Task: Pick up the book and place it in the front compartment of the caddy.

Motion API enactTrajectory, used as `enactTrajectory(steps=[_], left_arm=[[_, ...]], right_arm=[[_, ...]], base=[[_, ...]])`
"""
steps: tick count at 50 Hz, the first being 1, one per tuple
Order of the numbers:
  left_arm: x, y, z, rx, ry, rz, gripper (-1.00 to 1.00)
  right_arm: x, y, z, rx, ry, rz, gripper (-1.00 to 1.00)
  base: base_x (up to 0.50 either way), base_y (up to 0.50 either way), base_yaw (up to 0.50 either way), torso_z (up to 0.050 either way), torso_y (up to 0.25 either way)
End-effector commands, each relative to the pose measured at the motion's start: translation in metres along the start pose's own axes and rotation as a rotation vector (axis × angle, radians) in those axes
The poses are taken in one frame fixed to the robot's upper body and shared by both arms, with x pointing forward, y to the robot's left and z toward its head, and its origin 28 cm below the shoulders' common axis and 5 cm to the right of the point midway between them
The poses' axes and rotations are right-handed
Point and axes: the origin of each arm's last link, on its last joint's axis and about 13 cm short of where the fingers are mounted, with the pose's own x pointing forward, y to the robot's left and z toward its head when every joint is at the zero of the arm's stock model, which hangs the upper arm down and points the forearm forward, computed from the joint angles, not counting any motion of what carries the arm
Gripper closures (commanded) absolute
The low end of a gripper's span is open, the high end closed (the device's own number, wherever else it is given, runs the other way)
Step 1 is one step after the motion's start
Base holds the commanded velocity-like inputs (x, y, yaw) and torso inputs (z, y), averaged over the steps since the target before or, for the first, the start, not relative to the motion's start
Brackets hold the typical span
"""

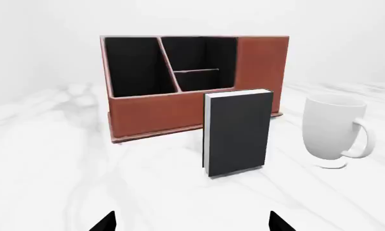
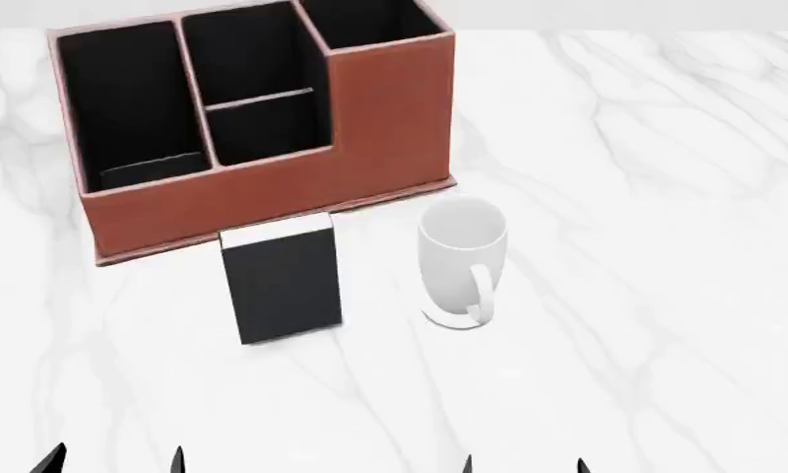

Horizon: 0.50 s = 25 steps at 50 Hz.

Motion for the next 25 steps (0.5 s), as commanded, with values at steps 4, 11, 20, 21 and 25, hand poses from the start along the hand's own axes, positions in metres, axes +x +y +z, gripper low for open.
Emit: enactTrajectory(steps=[4,11,20,21,25], left_arm=[[-0.001,0.0,0.0,0.003,-0.001,-0.022,-1.0],[-0.002,0.002,0.002,0.027,0.007,-0.007,-1.0],[-0.002,0.002,0.015,0.056,-0.041,-0.004,-1.0],[-0.002,0.002,0.015,0.056,-0.041,-0.004,-1.0],[-0.006,0.001,0.03,0.053,-0.106,-0.022,-1.0]], right_arm=[[0.0,0.0,-0.001,-0.002,0.007,-0.001,-1.0],[0.001,-0.001,-0.002,-0.012,0.016,-0.013,-1.0],[0.002,-0.005,0.013,-0.023,-0.033,-0.048,-1.0],[0.001,-0.006,0.016,-0.022,-0.04,-0.052,-1.0],[-0.002,-0.007,0.037,-0.016,-0.097,-0.061,-1.0]], base=[[0.0,0.0,0.0,0.0,0.0],[0.0,0.0,0.0,0.0,0.0],[0.0,0.0,0.0,0.0,0.0],[0.0,0.0,0.0,0.0,0.0],[0.0,0.0,0.0,0.0,0.0]])
